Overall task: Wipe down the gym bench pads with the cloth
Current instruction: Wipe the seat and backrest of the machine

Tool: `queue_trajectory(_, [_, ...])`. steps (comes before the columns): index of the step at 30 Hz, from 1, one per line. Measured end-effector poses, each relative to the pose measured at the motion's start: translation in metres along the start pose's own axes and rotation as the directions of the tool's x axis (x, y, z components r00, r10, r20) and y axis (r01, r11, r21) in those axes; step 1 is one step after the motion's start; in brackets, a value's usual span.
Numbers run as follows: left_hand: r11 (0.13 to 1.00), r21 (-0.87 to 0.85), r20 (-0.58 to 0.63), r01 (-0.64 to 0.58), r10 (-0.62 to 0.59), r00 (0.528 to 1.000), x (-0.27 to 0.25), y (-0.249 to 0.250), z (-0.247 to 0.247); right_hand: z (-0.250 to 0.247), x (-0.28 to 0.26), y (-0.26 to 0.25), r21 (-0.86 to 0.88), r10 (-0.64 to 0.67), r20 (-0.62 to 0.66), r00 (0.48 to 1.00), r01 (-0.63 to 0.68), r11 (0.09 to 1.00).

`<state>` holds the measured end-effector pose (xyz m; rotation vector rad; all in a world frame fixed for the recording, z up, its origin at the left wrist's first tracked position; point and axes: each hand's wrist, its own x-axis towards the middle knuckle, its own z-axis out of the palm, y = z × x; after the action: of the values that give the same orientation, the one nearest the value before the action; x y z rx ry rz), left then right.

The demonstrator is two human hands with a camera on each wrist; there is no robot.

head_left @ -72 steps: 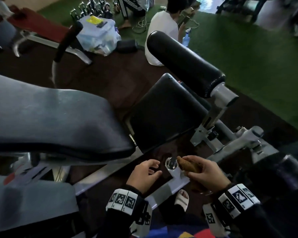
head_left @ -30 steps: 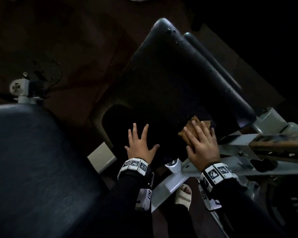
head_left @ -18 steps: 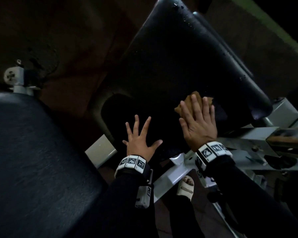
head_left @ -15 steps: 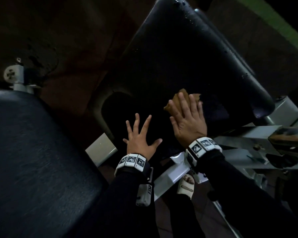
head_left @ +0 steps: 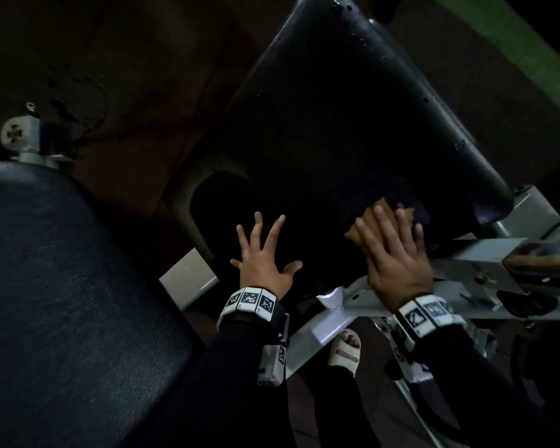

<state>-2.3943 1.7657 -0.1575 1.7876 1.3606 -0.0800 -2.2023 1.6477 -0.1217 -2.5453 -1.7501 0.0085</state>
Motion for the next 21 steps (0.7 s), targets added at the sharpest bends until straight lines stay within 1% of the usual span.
queue_trajectory(2, [1.000,0.001,-0.001,0.004,-0.004,1.000,0.000,0.000,0.000,0.000,0.027,-0.011,0.070,0.043,-0.020,0.999,-0.041,0.997])
queue_trajectory(3, [1.000,0.004,-0.003,0.005,-0.005,1.000,0.000,0.001,0.000,0.002,0.038,-0.019,0.090,0.039,-0.014,0.999,-0.037,0.995])
queue_trajectory(6, [1.000,0.005,-0.010,0.005,-0.005,1.000,0.000,0.001,0.000,0.014,0.054,-0.040,0.118,-0.053,0.018,0.998,0.050,0.992])
queue_trajectory(8, [1.000,-0.006,-0.009,0.005,-0.005,1.000,0.000,0.000,0.000,0.022,0.043,-0.047,0.111,-0.158,0.040,0.987,0.153,0.982])
queue_trajectory(10, [1.000,-0.013,-0.013,0.007,-0.007,1.000,0.000,0.000,0.000,0.028,0.019,-0.045,0.088,-0.264,0.069,0.962,0.258,0.962])
queue_trajectory(12, [1.000,-0.015,-0.017,0.005,-0.006,1.000,0.001,-0.001,0.000,0.030,-0.009,-0.033,0.085,-0.345,0.112,0.932,0.337,0.938])
queue_trajectory(13, [1.000,-0.016,-0.014,0.006,-0.006,1.000,0.001,-0.001,0.000,0.030,-0.021,-0.023,0.076,-0.362,0.123,0.924,0.355,0.932])
queue_trajectory(15, [1.000,-0.021,-0.007,0.009,-0.009,1.000,0.002,-0.001,0.001,0.023,-0.035,0.000,0.034,-0.340,0.107,0.935,0.338,0.941])
queue_trajectory(17, [1.000,-0.028,-0.002,0.011,-0.011,1.000,0.002,-0.001,0.001,0.014,-0.034,0.016,0.007,-0.256,0.066,0.964,0.256,0.967])
queue_trajectory(19, [0.999,-0.033,0.000,0.016,-0.016,1.000,0.002,0.000,0.001,0.007,-0.020,0.022,0.005,-0.159,-0.012,0.987,0.159,0.987])
queue_trajectory(21, [0.999,-0.030,0.002,0.016,-0.016,1.000,0.001,0.001,0.001,0.003,0.002,0.016,0.031,-0.074,-0.071,0.995,0.076,0.997])
